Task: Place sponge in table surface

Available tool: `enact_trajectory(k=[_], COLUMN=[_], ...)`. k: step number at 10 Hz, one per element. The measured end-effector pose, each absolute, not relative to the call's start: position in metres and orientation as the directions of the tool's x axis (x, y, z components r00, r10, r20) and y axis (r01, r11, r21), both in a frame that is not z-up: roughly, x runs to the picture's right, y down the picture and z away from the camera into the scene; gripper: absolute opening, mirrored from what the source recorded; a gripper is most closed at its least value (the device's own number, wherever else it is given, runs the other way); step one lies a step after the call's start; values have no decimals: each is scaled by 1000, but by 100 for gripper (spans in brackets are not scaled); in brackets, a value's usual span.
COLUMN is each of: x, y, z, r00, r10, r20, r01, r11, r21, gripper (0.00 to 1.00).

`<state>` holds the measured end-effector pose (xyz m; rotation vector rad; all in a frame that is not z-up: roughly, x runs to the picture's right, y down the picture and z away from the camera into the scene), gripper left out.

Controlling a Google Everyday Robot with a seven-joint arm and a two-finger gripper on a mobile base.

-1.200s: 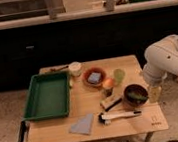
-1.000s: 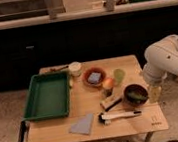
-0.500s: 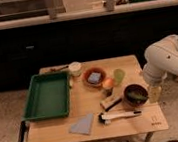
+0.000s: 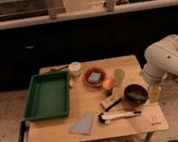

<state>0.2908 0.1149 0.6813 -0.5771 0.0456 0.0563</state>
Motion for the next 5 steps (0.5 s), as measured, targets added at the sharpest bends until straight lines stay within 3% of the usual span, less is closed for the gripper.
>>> enact_trajectory(k=[5], x=[259], y=[97], z=[697], r00=[999], r10=[-14], r20=[-39], r01=[-9], r11=[842], r21=[-540], gripper=[80])
